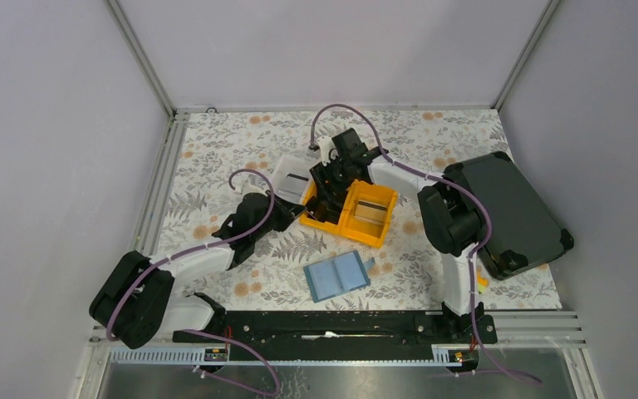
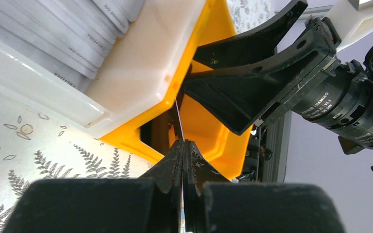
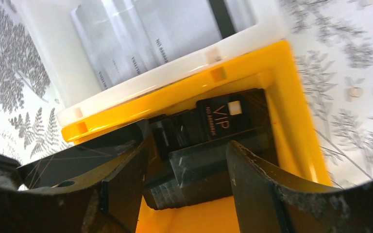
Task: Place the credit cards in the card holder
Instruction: Pick up the credit card from the storage box.
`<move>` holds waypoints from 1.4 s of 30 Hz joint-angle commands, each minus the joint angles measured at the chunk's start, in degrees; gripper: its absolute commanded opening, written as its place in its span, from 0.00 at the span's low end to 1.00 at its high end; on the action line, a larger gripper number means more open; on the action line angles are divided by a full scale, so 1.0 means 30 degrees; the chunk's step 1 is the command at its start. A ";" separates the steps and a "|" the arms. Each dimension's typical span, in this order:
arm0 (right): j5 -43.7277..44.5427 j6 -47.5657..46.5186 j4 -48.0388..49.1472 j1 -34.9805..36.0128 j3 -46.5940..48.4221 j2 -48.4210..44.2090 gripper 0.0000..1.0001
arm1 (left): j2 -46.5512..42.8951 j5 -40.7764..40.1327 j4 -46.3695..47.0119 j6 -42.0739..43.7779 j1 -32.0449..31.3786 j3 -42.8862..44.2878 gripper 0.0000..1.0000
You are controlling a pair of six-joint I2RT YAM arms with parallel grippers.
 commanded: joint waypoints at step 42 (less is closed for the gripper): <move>-1.2436 -0.5080 -0.7655 -0.1775 -0.1484 -0.8310 0.66 | -0.3084 1.6055 0.1143 1.0647 0.1877 0.2816 0.00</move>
